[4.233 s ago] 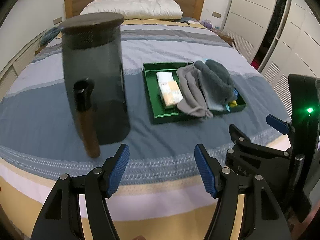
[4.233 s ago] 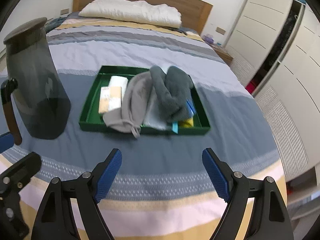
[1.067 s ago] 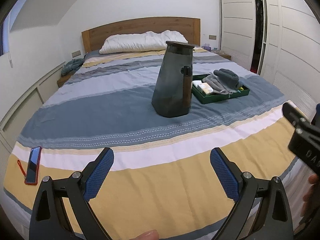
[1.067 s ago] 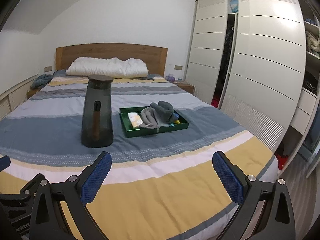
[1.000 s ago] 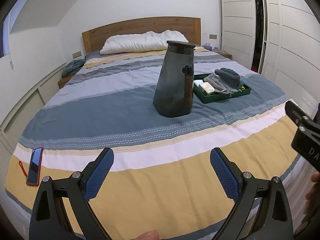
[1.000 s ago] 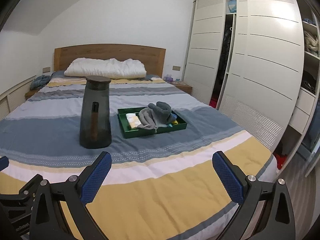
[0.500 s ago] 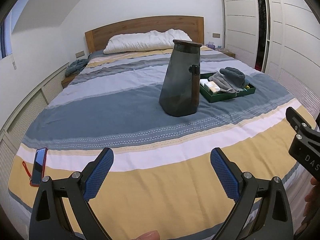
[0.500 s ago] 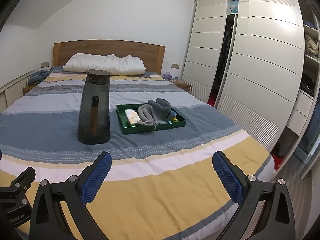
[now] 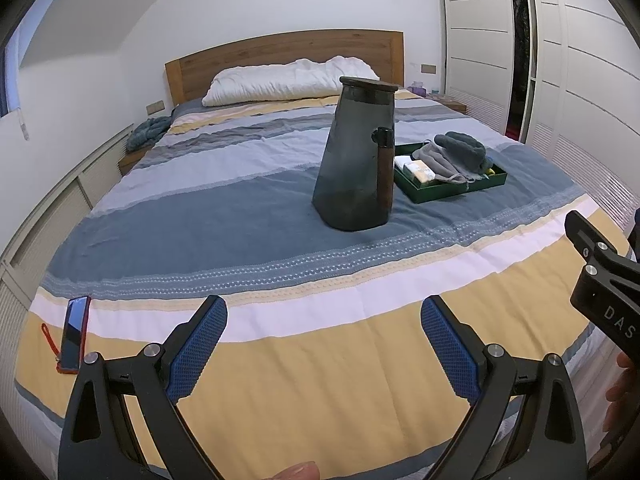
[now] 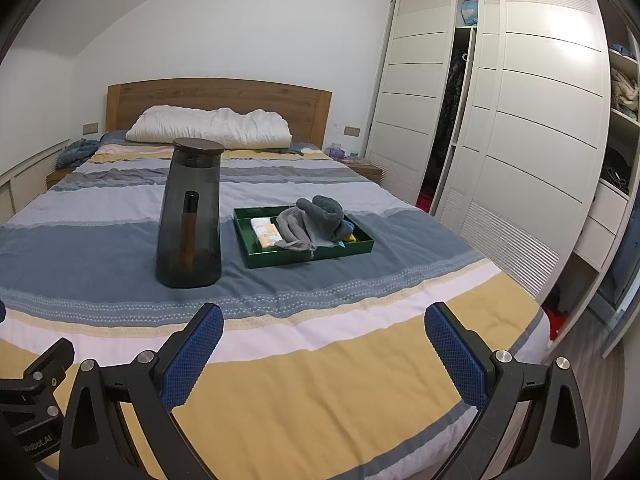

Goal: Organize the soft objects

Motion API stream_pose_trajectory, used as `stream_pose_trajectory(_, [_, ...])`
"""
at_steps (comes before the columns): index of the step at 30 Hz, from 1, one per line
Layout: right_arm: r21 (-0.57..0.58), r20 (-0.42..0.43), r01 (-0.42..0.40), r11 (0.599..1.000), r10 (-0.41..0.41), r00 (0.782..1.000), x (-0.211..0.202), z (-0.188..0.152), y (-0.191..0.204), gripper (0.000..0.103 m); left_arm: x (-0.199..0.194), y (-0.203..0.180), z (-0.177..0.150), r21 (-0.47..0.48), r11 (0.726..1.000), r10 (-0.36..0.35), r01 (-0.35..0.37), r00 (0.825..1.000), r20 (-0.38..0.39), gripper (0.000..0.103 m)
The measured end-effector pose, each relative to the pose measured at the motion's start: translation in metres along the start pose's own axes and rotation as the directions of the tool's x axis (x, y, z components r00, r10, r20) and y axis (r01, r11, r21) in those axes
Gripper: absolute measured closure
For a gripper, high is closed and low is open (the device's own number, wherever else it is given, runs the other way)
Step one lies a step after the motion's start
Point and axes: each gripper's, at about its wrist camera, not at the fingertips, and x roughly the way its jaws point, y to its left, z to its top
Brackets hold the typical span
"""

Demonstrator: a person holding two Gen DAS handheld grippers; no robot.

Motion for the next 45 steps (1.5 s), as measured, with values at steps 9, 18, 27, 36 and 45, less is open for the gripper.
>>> stream_pose_trajectory(9, [0.030, -0.014, -0.040, 0.999, 0.041, 0.999, 0.001, 0.000, -0.003, 0.000, -0.001, 0.000, -0.001, 0.005, 1.000, -0.008, 0.008, 1.000, -0.002, 0.008])
stream_pose_trajectory(18, [0.132, -0.050, -0.038, 0.990, 0.045, 0.998, 0.007, 0.004, -0.018, 0.000, 0.000, 0.003, 0.000, -0.003, 1.000, -0.007, 0.007, 1.000, -0.003, 0.008])
stream_pose_trajectory(27, [0.309, -0.063, -0.048, 0.950, 0.071, 0.995, 0.006, 0.004, -0.056, 0.000, 0.002, -0.002, -0.001, 0.006, 0.999, -0.039, 0.039, 0.999, -0.009, 0.008])
stream_pose_trajectory(36, [0.380, -0.075, -0.071, 0.922, 0.107, 0.991, 0.004, 0.002, -0.068, 0.000, 0.000, -0.003, 0.000, 0.009, 0.999, -0.041, 0.041, 0.999, -0.005, 0.008])
stream_pose_trajectory(45, [0.150, -0.075, -0.064, 0.987, 0.076, 0.994, 0.006, 0.011, -0.014, 0.000, 0.000, 0.009, -0.001, -0.015, 1.000, -0.020, 0.020, 1.000, -0.006, 0.008])
